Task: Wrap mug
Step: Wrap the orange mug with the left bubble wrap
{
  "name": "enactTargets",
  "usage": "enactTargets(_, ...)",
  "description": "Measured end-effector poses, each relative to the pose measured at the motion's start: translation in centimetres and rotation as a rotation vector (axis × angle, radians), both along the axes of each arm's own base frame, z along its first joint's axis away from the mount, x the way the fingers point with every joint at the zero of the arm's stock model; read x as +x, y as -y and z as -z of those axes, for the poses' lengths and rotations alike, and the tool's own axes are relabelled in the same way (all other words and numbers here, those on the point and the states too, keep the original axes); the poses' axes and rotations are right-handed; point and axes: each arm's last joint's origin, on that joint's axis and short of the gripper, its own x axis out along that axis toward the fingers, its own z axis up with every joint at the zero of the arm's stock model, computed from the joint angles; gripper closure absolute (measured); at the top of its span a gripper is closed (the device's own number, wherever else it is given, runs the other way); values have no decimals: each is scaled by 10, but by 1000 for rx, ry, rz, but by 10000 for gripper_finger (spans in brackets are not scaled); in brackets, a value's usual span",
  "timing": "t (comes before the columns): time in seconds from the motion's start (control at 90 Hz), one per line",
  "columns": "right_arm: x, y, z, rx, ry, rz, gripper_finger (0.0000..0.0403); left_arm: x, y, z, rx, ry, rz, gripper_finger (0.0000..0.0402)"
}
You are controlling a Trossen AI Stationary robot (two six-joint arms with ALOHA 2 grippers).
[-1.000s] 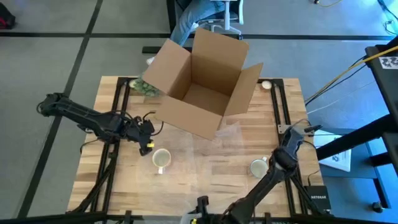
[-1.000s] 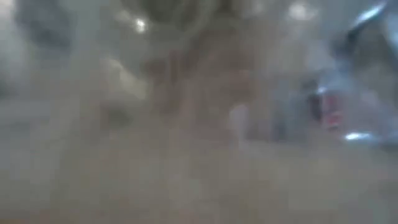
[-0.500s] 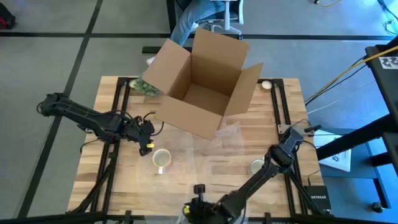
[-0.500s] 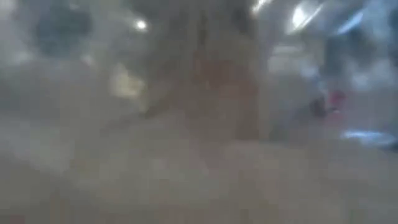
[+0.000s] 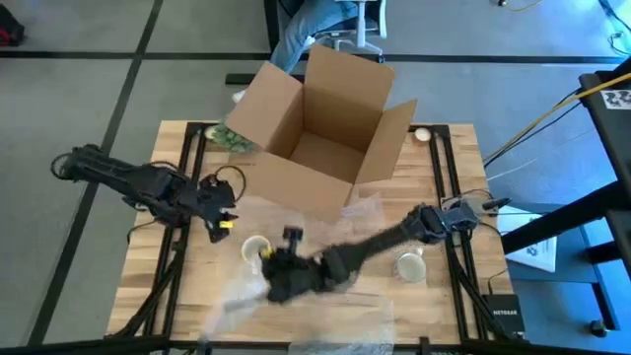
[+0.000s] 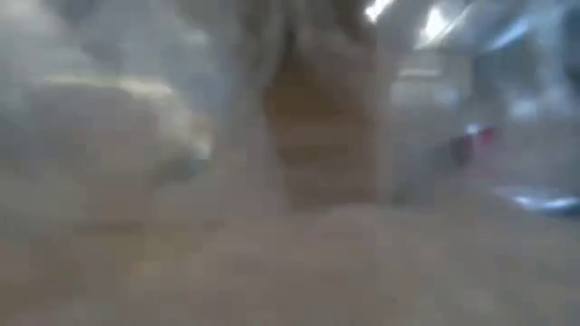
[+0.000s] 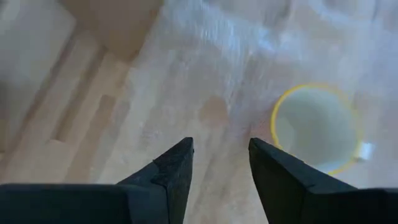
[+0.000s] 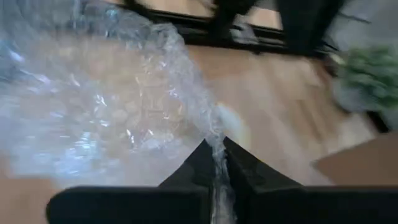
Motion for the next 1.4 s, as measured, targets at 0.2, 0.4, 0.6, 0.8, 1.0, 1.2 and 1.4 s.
enactTargets(0.2, 18, 56, 3, 35, 2, 131, 402, -13, -5, -16, -26, 95, -9, 260)
enactTargets(0.4, 28, 88, 20, 85, -59, 179, 402, -18, -6, -16, -41, 84, -20, 260)
enactTargets(0.6, 33, 103, 49, 115, -156, 224, 403, -1, 0, 4, -71, 102, -10, 260)
enactTargets(0.8, 35, 103, 53, 122, -161, 222, 403, 17, 13, 45, -161, 108, 45, 260)
enactTargets(1.0, 35, 103, 53, 142, -163, 204, 403, 25, 27, 73, -249, 161, 109, 260)
enactTargets(1.2, 37, 101, 52, 159, -153, 169, 403, 27, 32, 106, -266, 137, 102, 261)
enactTargets(1.4, 29, 100, 26, 195, -160, 66, 396, 28, 31, 115, -238, 115, 86, 261)
